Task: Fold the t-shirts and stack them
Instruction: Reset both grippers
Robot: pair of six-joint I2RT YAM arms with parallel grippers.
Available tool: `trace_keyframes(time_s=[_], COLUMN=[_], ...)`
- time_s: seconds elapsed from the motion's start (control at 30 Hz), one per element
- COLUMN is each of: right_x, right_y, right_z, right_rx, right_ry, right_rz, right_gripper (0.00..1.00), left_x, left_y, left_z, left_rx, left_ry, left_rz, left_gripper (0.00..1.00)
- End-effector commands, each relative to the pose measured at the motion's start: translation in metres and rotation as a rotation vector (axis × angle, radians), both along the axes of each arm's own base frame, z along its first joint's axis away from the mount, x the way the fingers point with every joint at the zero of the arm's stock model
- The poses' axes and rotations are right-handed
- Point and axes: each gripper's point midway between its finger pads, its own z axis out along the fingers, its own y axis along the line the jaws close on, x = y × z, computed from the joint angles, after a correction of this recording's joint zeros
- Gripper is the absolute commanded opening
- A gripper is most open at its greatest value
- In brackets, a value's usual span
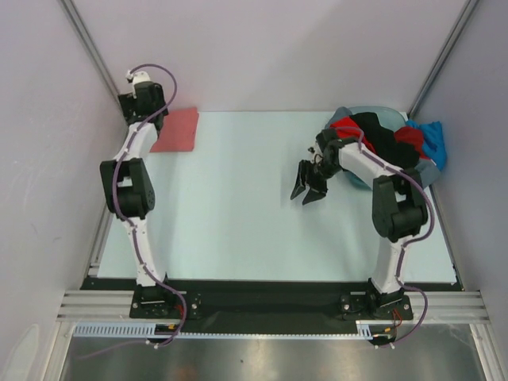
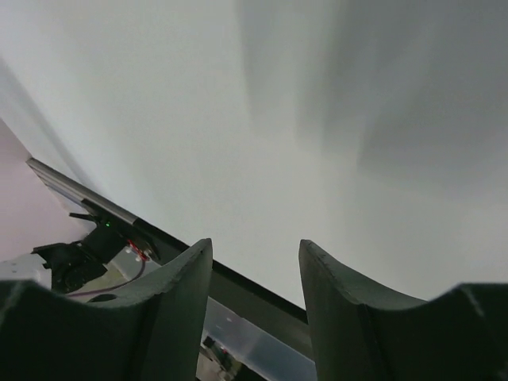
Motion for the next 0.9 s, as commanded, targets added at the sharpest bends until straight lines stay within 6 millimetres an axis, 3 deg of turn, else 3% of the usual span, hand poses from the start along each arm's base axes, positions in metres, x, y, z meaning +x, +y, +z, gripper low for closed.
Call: trace_keyframes(time_s=[0.0, 0.07, 0.1, 0.13, 0.17, 0.2, 0.23, 0.27, 0.3, 0.37, 0.4, 0.47, 0.5, 0.53, 0.57, 0.67, 0.7, 0.77, 0.8, 0.83, 0.87], right_x=[0.012, 0.0, 0.0, -0.003, -0.015, -0.013, -0.017, -0.017, -0.029, -0.038, -0.048, -0.057, -0.063, -0.07, -0.075, -0.089, -0.087, -0.1, -0.098, -0.104, -0.11], right_y=[-0.007, -0.024, -0.027, -0.032, -0.043, -0.046, -0.05, -0.059, -0.065, -0.081, -0.096, -0.107, -0.108, -0.104, -0.101, -0.088, -0.084, -0.073, -0.07, -0.063, -0.059], right_z=[0.044, 0.034, 0.045, 0.048, 0.032, 0.034, 0.047, 0.044, 0.034, 0.04, 0.027, 0.024, 0.019, 0.02, 0.019, 0.022, 0.033, 0.032, 0.037, 0.049, 0.046], right_rx=[0.11, 0.115, 0.142, 0.152, 0.145, 0.162, 0.184, 0.187, 0.18, 0.179, 0.167, 0.159, 0.162, 0.202, 0.226, 0.32, 0.36, 0.436, 0.482, 0.564, 0.625], right_ry=[-0.178, -0.164, -0.22, -0.237, -0.207, -0.244, -0.282, -0.3, -0.28, -0.322, -0.294, -0.311, -0.304, -0.321, -0.321, -0.313, -0.358, -0.339, -0.387, -0.372, -0.419], right_rz=[-0.097, -0.154, -0.176, -0.199, -0.231, -0.249, -0.277, -0.312, -0.337, -0.391, -0.444, -0.46, -0.462, -0.462, -0.456, -0.426, -0.419, -0.405, -0.395, -0.408, -0.392], right_gripper=[0.54, 0.56, 0.57, 0.57, 0.6, 0.61, 0.62, 0.66, 0.68, 0.73, 0.74, 0.76, 0.76, 0.77, 0.77, 0.79, 0.8, 0.81, 0.82, 0.84, 0.99], left_x=[-0.041, -0.063, -0.091, -0.107, -0.138, -0.154, -0.17, -0.197, -0.21, -0.24, -0.253, -0.277, -0.291, -0.32, -0.331, -0.359, -0.373, -0.388, -0.395, -0.397, -0.402], left_y=[-0.109, -0.152, -0.176, -0.192, -0.207, -0.225, -0.236, -0.242, -0.26, -0.276, -0.29, -0.306, -0.315, -0.322, -0.325, -0.333, -0.332, -0.33, -0.324, -0.319, -0.317], left_z=[0.047, 0.028, 0.015, 0.004, -0.031, -0.018, -0.021, -0.049, -0.031, -0.046, -0.045, -0.03, -0.04, -0.05, -0.051, -0.029, -0.04, -0.043, -0.04, -0.038, -0.033], left_rx=[-0.208, -0.325, -0.425, -0.494, -0.584, -0.697, -0.763, -0.812, -0.865, -0.9, -0.912, -0.963, -1.032, -1.106, -1.157, -1.332, -1.39, -1.434, -1.461, -1.483, -1.523], left_ry=[-0.085, -0.033, -0.002, 0.026, 0.111, 0.069, 0.073, 0.132, 0.098, 0.154, 0.169, 0.147, 0.139, 0.169, 0.159, 0.058, 0.072, 0.079, 0.059, 0.049, 0.04], left_rz=[-0.154, -0.259, -0.276, -0.306, -0.332, -0.35, -0.384, -0.377, -0.445, -0.491, -0.531, -0.613, -0.636, -0.674, -0.686, -0.75, -0.719, -0.715, -0.696, -0.68, -0.683], left_gripper=[1.0, 1.0, 1.0, 1.0, 1.0, 1.0, 1.0, 1.0, 1.0, 1.0, 1.0, 1.0, 1.0, 1.0, 1.0, 1.0, 1.0, 1.0, 1.0, 1.0, 1.0])
